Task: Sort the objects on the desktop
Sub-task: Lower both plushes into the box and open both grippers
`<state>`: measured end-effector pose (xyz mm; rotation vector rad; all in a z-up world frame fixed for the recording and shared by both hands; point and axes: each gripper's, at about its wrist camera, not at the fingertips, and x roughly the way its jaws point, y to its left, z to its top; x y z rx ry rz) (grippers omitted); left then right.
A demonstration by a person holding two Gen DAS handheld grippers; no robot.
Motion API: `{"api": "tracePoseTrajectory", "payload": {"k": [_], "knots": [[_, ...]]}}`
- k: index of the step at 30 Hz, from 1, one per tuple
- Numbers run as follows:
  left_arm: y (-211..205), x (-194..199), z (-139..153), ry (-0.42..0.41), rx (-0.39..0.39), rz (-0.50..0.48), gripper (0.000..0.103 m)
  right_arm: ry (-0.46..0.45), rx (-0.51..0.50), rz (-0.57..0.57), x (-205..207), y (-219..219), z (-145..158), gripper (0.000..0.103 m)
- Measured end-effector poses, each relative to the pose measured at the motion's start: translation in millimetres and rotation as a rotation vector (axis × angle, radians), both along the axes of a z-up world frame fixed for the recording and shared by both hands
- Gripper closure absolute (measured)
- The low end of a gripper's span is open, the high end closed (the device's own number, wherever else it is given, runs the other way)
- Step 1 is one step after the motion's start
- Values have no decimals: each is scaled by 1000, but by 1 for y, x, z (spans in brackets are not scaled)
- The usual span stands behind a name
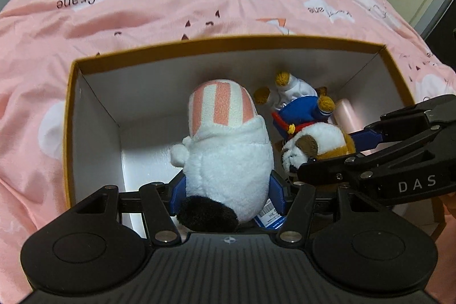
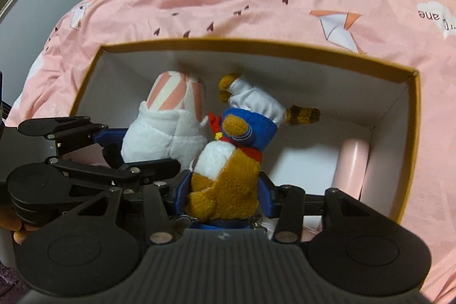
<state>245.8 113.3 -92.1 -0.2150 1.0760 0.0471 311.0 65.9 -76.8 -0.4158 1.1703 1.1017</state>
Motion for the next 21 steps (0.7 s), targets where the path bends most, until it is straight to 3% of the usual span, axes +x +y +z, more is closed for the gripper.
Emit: {"api": "tracePoseTrajectory", "payload": {"k": [11, 18, 19, 21], "knots": [[8, 3, -2, 34, -54, 4, 29, -16, -31, 8, 2, -1, -2, 42], [11, -11, 21, -32, -61, 3, 30, -46, 15, 10, -4, -12, 19, 42], [13, -14, 26, -42, -69, 7, 31, -51, 20, 5, -4, -14, 21, 43], [15, -17, 30, -53, -80, 19, 49, -53, 33, 4, -4, -17, 23, 51]]}}
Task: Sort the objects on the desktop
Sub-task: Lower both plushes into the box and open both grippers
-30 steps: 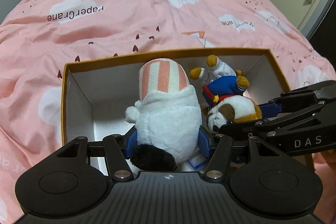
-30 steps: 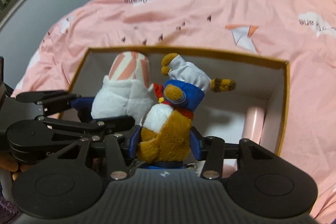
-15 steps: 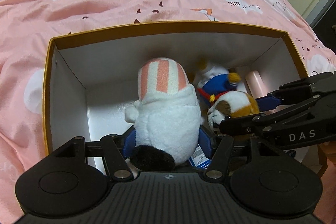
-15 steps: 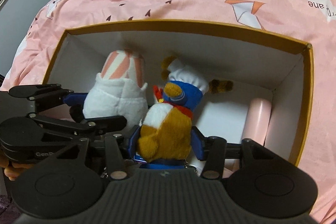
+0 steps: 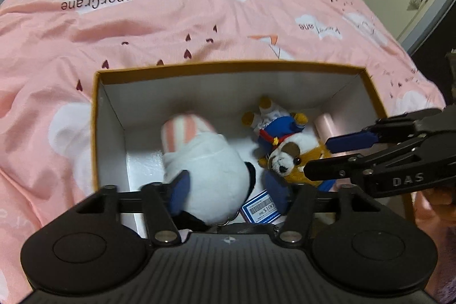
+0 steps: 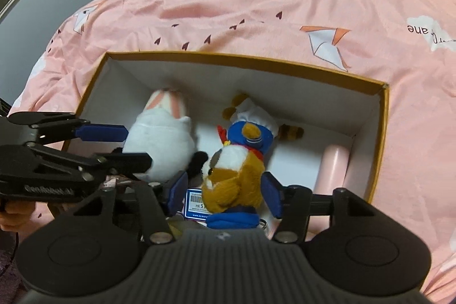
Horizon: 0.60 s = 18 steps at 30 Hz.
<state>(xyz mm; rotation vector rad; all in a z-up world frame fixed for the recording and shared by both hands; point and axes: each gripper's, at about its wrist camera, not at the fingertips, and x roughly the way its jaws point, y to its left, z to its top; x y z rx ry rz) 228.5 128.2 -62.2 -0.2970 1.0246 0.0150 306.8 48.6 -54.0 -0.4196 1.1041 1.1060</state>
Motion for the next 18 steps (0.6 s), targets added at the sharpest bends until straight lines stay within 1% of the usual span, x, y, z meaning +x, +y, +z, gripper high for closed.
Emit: {"api": "tracePoseTrajectory", "payload": {"k": [2, 3, 4, 6, 8, 12, 18], "knots": [[1, -1, -1, 5, -1, 3, 55, 1, -2, -4, 1, 0, -3, 56], [0, 0, -3, 12, 4, 8, 60, 1, -8, -10, 2, 0, -5, 60], [1, 1, -6, 20, 10, 14, 61, 5, -12, -16, 2, 1, -8, 66], [2, 1, -10, 24, 6, 18, 61, 32, -14, -24, 4, 2, -15, 68], [2, 3, -12, 21, -3, 13, 61, 59, -10, -28, 5, 4, -22, 68], [0, 5, -15, 26, -10, 4, 61, 58, 2, -26, 3, 10, -29, 68], [-4, 2, -11, 19, 5, 8, 61, 40, -2, -23, 0, 8, -23, 66]]}}
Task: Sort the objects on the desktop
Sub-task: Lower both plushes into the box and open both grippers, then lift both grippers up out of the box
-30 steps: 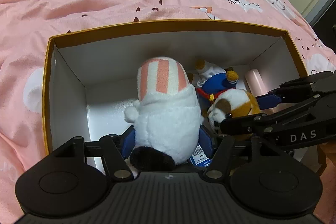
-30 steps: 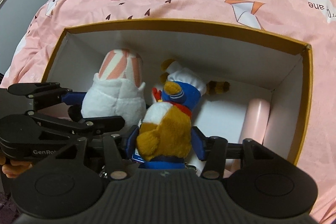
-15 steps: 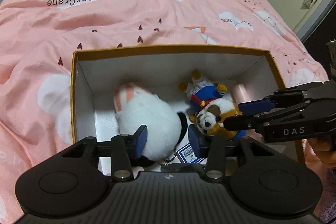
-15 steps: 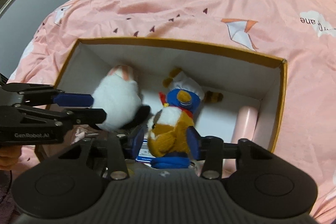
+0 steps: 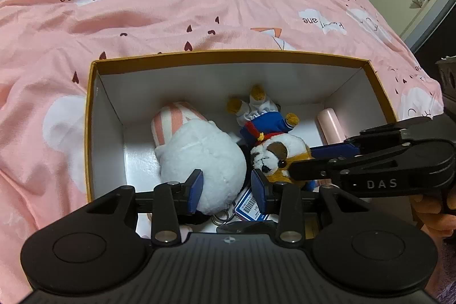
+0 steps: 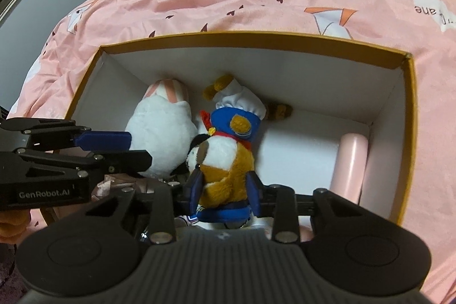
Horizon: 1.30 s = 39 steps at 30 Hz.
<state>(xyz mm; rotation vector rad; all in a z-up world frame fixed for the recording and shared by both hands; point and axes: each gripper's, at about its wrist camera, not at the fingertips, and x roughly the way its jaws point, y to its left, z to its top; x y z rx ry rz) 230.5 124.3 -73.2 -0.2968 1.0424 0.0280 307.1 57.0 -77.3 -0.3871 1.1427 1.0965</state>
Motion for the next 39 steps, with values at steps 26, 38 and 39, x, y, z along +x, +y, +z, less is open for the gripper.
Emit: {"api": "tracePoseTrajectory", "payload": {"k": [26, 38, 39], "knots": [[-83, -116, 112, -276, 239, 28, 45, -463, 251, -89, -146, -112, 119, 44], [-95, -150, 73, -404, 285, 179, 26, -597, 315, -257, -171, -137, 87, 22], [-95, -151, 68, -412, 298, 189, 26, -601, 308, -273, -170, -136, 81, 21]]}}
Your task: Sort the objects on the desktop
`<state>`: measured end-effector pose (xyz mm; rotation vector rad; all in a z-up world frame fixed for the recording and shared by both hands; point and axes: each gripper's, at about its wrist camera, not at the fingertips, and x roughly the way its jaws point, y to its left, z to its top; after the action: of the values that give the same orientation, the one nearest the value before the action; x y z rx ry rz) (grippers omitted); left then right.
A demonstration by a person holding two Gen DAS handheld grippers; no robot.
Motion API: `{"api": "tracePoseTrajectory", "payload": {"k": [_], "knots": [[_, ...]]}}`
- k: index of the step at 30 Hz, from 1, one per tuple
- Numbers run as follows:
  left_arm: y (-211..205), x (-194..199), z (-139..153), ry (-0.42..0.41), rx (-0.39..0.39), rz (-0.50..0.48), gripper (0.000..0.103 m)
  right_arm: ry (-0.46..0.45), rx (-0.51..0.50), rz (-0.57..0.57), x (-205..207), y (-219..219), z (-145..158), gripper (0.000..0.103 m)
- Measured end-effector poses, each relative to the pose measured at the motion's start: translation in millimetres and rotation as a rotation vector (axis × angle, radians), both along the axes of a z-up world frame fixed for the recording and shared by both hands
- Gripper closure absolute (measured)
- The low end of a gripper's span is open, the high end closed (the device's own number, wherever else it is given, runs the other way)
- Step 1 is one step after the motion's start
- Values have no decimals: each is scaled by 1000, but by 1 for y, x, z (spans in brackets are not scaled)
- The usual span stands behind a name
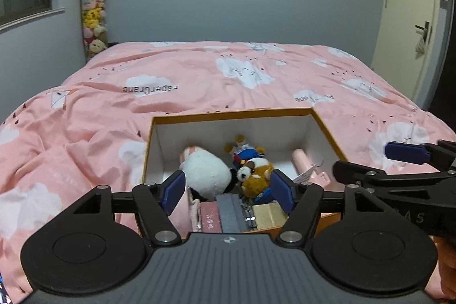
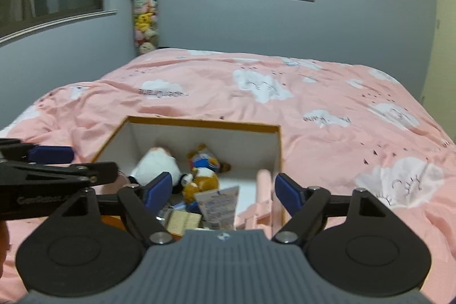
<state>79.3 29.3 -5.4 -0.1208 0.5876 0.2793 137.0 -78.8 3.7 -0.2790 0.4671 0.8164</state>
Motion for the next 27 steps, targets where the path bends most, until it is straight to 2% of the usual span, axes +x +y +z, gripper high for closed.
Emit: {"api": "tracePoseTrajectory", "payload": {"k": [5, 8, 12, 17, 27], "knots": [[-2, 1, -26, 43, 60, 62, 25, 84, 11, -38, 10, 3, -29, 20], [1, 4, -37, 63, 36, 73, 24, 106, -3, -28, 11, 8, -45, 20], [7, 5, -49, 77, 20, 106, 24, 100, -27, -23, 12, 13, -60, 14], [13, 6, -58, 84, -18, 130, 23, 90, -42, -20, 13, 14, -67, 13], [13, 8, -64, 101, -9, 160, 16, 77, -37, 0, 9, 15, -77, 4]]}}
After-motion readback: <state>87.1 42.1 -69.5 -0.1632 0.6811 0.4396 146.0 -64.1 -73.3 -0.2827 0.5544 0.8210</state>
